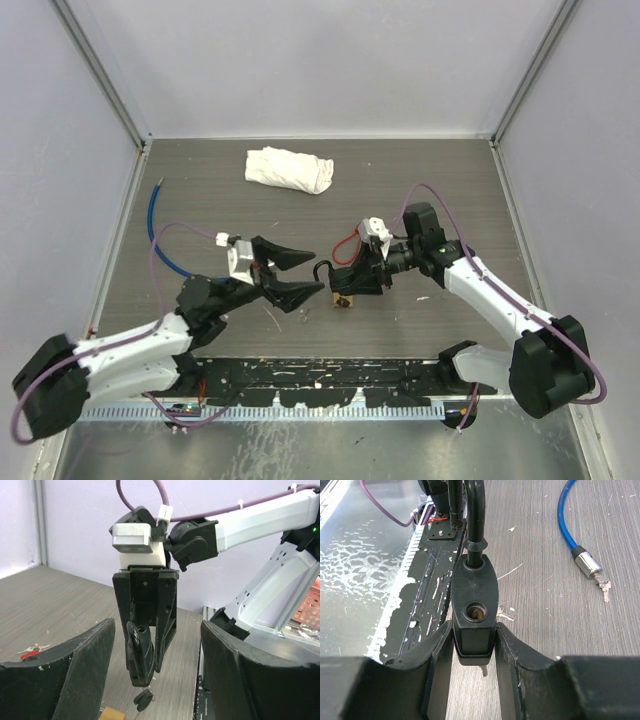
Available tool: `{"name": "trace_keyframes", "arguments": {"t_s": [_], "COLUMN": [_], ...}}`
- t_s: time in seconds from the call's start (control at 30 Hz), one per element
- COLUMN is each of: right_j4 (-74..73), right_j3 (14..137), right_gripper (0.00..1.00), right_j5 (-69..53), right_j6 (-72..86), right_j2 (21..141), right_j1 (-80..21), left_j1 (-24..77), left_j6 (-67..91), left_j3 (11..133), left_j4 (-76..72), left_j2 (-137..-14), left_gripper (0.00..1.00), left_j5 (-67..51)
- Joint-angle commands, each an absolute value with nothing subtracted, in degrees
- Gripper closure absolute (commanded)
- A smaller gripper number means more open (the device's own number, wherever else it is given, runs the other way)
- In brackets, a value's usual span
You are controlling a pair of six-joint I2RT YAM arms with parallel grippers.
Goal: Lock with the key
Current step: Lock the lock.
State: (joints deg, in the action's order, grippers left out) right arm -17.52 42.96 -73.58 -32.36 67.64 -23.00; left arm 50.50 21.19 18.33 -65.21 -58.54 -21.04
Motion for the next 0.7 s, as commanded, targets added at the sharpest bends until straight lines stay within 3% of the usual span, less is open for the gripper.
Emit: {"name": "trace_keyframes", "arguments": {"t_s": [0.0, 0.2, 0.43, 0.67], "right_j4": [-13.71, -20.88, -32.07, -33.6], "right_j3": [45.77, 47.71, 50.83, 51.18], "right_gripper": [0.99, 0.99, 0.99, 0.99], "right_j5": [-76.31, -71.48, -65.1, -63.55], "right_j6": [-32.05, -40.21, -52.62, -54.25], "right_j2": [66.5, 66.85, 67.56, 67.41], "right_j1": [-22.78, -22.85, -23.79, -24.25], "left_j1": [50.52, 50.45, 50.47, 50.45], "left_j6": [18.65, 16.88, 10.8, 6.85], "left_j3": [22.16, 30.18, 49.82, 58.85], "left_j4": [-34.96, -4.19, 18.9, 25.81], "left_j2": [-43.79, -33.97, -48.23, -60.68], "left_gripper": [0.29, 0.19, 0.21, 0.25], "left_j5": [-14.09, -7.22, -16.67, -22.55]}}
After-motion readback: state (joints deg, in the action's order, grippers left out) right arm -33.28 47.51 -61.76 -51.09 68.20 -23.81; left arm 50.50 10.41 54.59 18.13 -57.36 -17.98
